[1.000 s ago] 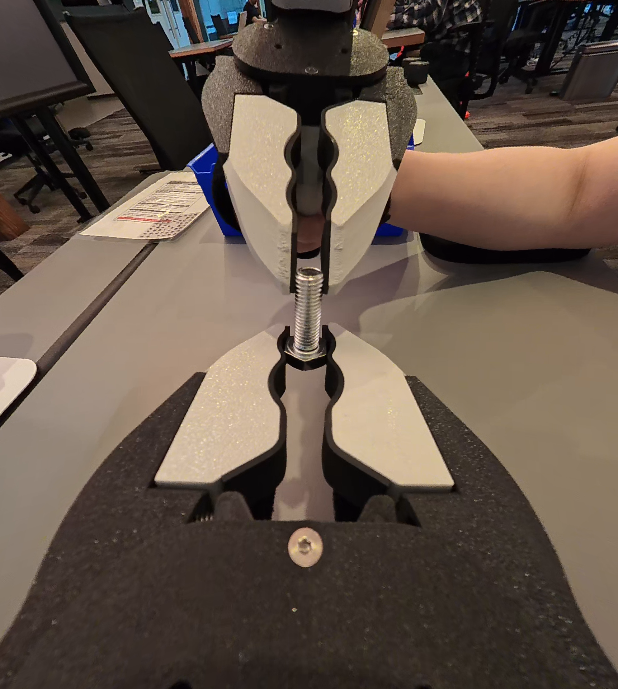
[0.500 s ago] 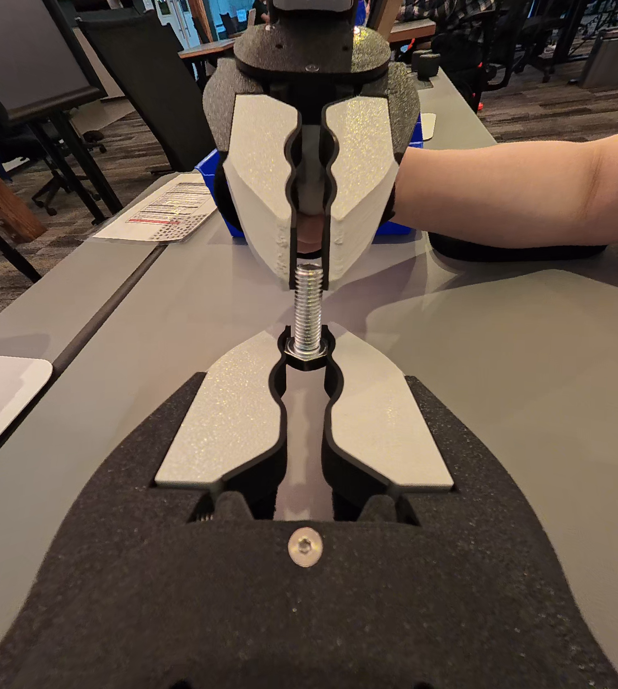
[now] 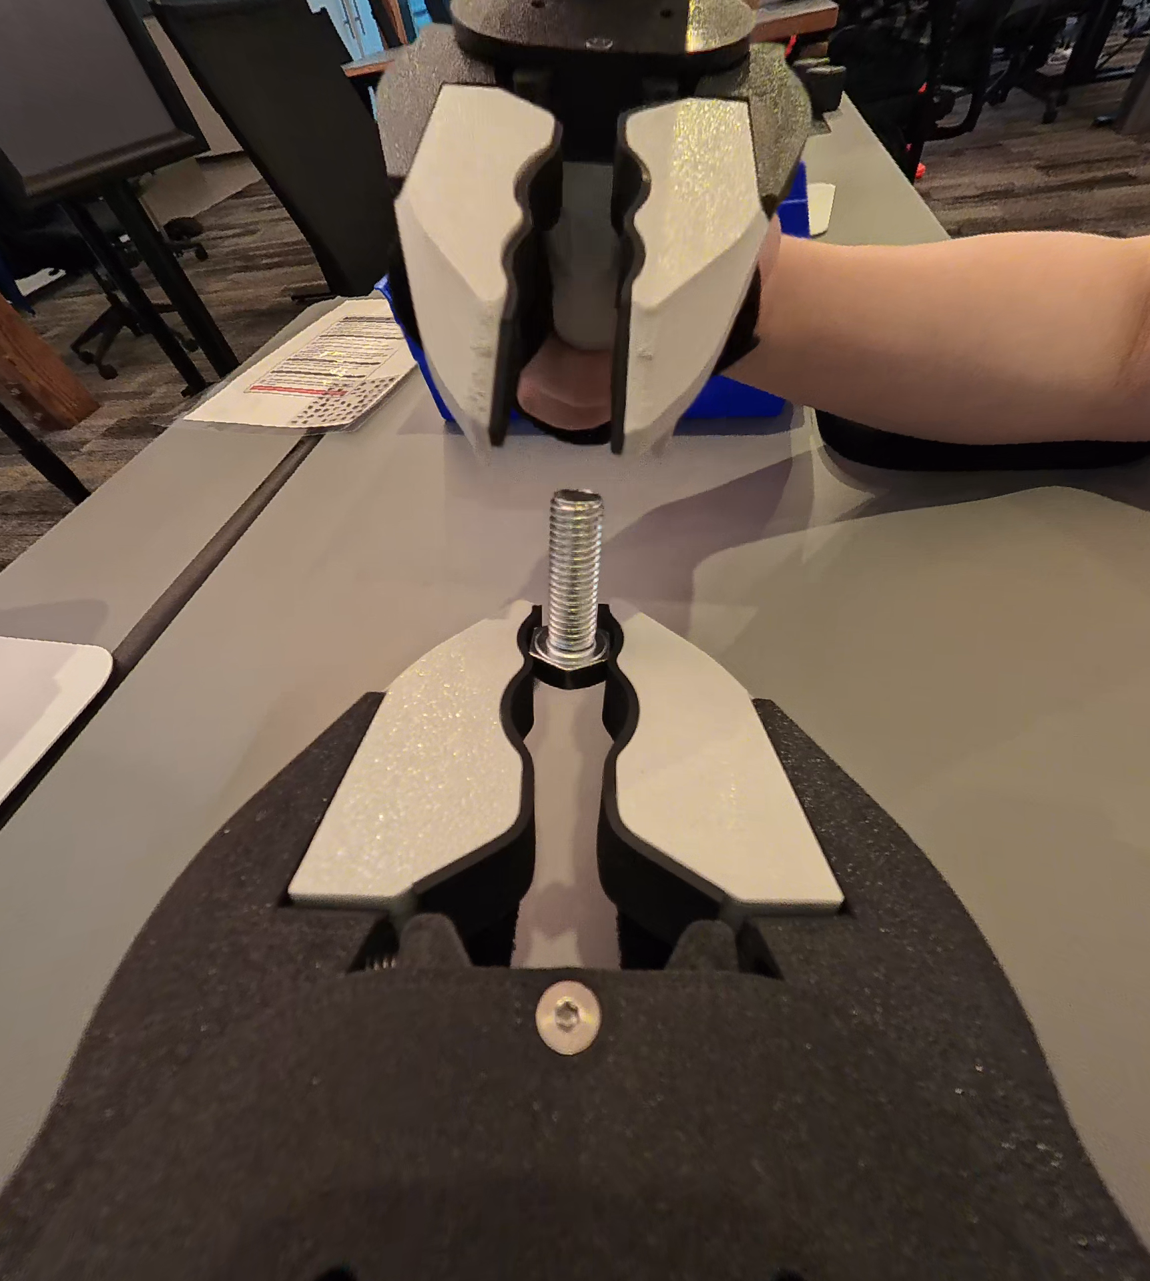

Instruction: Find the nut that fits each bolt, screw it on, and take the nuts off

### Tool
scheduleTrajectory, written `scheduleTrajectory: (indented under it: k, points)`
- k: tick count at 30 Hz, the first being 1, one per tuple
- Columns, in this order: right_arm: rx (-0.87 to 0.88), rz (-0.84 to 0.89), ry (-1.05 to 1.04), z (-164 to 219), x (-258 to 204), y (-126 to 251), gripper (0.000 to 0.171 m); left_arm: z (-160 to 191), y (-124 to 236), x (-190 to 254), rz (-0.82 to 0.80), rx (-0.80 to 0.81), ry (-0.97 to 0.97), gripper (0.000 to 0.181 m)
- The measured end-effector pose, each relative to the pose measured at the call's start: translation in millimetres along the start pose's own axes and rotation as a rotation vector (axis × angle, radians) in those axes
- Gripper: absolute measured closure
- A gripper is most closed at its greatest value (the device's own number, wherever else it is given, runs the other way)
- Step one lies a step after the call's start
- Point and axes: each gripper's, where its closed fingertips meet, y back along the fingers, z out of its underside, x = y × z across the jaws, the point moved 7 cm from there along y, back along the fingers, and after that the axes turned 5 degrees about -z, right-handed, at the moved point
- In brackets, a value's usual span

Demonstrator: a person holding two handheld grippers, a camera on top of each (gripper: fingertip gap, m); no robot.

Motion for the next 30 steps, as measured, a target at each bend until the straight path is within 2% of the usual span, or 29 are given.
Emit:
scheduleTrajectory:
  k: [4,9,11,20,30]
  points:
    - [-0.143,0.07,0.0,16,10,19,0.152,-1,5,-7,-0.034,-0.001,0.003,0.167]
    - [-0.557,0.061,-0.11,85,19,31,0.155,0,14,-21,-0.078,0.006,0.045,0.167]
    - [-0.641,0.051,-0.133,103,19,28,0.157,0,17,-25,-0.093,0.005,0.056,0.167]
    - [-0.845,0.096,-0.207,121,21,17,0.149,2,20,-32,-0.112,-0.019,0.074,0.167]
    - [-0.847,0.09,-0.24,131,22,10,0.15,2,19,-30,-0.097,-0.029,0.069,0.167]
